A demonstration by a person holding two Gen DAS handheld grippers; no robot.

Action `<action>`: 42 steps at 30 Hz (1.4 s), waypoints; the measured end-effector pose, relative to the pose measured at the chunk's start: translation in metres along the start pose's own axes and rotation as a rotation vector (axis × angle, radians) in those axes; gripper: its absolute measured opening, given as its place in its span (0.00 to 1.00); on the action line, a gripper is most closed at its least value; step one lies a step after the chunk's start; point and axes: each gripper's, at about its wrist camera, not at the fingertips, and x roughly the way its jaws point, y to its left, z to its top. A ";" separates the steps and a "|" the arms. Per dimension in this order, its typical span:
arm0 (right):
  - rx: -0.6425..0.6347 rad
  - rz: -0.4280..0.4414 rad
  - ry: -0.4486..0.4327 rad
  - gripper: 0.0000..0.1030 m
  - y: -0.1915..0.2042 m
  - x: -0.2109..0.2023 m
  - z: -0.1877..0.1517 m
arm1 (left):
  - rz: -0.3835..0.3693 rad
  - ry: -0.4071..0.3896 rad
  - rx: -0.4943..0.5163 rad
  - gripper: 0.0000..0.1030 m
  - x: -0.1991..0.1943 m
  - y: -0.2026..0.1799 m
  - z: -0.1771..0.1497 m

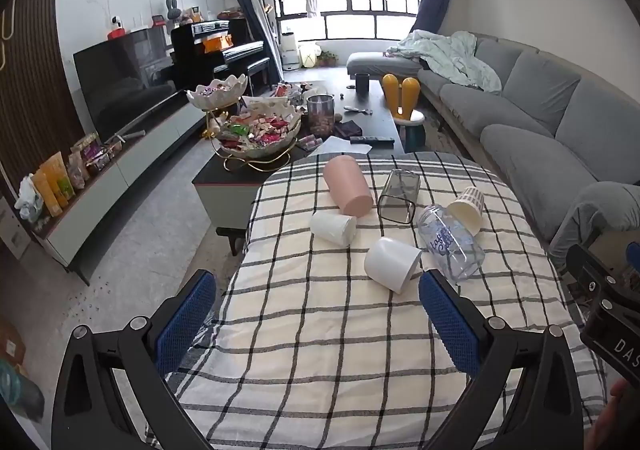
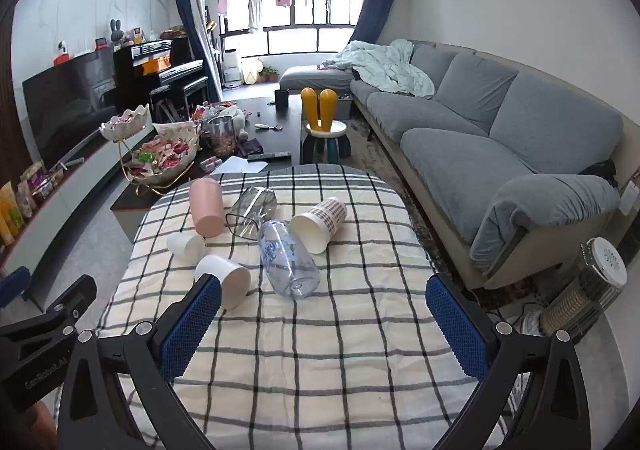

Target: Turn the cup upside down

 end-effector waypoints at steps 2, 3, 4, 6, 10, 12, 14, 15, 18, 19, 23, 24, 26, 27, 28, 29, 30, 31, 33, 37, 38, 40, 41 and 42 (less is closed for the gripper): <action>0.001 0.000 0.001 0.99 0.000 0.000 0.000 | -0.005 0.009 -0.012 1.00 0.001 0.003 0.000; 0.001 0.001 0.001 0.99 0.000 0.000 0.000 | -0.008 0.014 -0.018 1.00 0.002 0.005 -0.001; 0.001 0.001 0.001 0.99 0.000 0.000 0.000 | 0.006 -0.001 -0.009 1.00 -0.001 0.008 0.001; 0.003 0.002 0.001 0.99 0.000 0.000 0.000 | 0.008 0.010 -0.002 1.00 0.000 0.006 0.001; 0.004 0.002 -0.001 0.99 0.000 0.000 0.000 | 0.022 0.004 0.006 1.00 0.000 0.003 0.001; 0.003 0.002 0.000 0.99 0.000 0.000 0.000 | 0.024 0.000 0.008 1.00 -0.001 0.004 0.001; 0.004 0.003 -0.001 0.99 0.000 0.000 0.000 | 0.026 -0.002 0.008 1.00 -0.001 0.004 0.001; 0.004 0.003 -0.001 0.99 -0.001 0.000 0.000 | 0.026 -0.002 0.008 1.00 -0.001 0.004 0.001; 0.005 0.003 0.000 0.99 -0.001 0.000 0.001 | 0.029 -0.001 0.009 1.00 -0.001 0.003 0.001; 0.005 0.003 0.000 0.99 -0.001 0.000 0.001 | 0.030 -0.002 0.013 1.00 -0.001 0.002 0.001; 0.005 0.004 0.000 0.99 -0.001 0.000 0.001 | 0.028 -0.001 0.018 1.00 -0.001 -0.001 0.001; 0.005 0.004 0.000 0.99 -0.001 0.000 0.001 | 0.031 0.000 0.017 1.00 -0.001 -0.001 0.001; 0.006 0.004 0.001 0.99 -0.001 0.000 0.001 | 0.035 0.001 0.017 1.00 0.000 -0.002 0.001; 0.006 0.004 0.001 0.99 -0.001 0.000 0.001 | 0.032 0.004 0.017 1.00 0.000 -0.002 0.001; 0.006 0.004 0.001 0.99 -0.001 0.000 0.001 | 0.032 0.005 0.015 1.00 0.000 -0.002 0.001; 0.006 0.004 0.001 0.99 -0.002 0.000 0.001 | 0.032 0.004 0.015 1.00 0.000 -0.002 0.001; 0.007 0.005 0.001 0.99 -0.002 0.000 0.001 | 0.030 0.003 0.017 1.00 0.001 -0.002 0.001; 0.006 0.004 0.000 0.99 -0.002 0.000 0.001 | 0.030 0.002 0.018 1.00 0.001 -0.002 0.001; 0.007 0.005 0.001 0.99 -0.002 0.001 0.001 | 0.028 -0.002 0.017 1.00 0.001 -0.002 0.001; 0.007 0.004 0.002 0.99 -0.002 0.001 0.002 | 0.028 -0.002 0.016 1.00 0.001 -0.002 0.001; 0.007 0.005 0.002 0.99 -0.002 0.001 0.002 | 0.028 -0.001 0.016 1.00 0.001 -0.002 0.001; 0.008 0.006 0.001 0.99 -0.002 0.001 0.002 | 0.029 -0.003 0.016 1.00 0.001 -0.002 0.001; 0.007 0.006 0.002 0.99 -0.002 0.001 0.002 | 0.029 -0.003 0.016 1.00 0.001 -0.002 0.001; 0.008 0.005 0.001 0.99 -0.002 0.001 0.002 | 0.027 -0.002 0.016 1.00 0.001 -0.002 0.001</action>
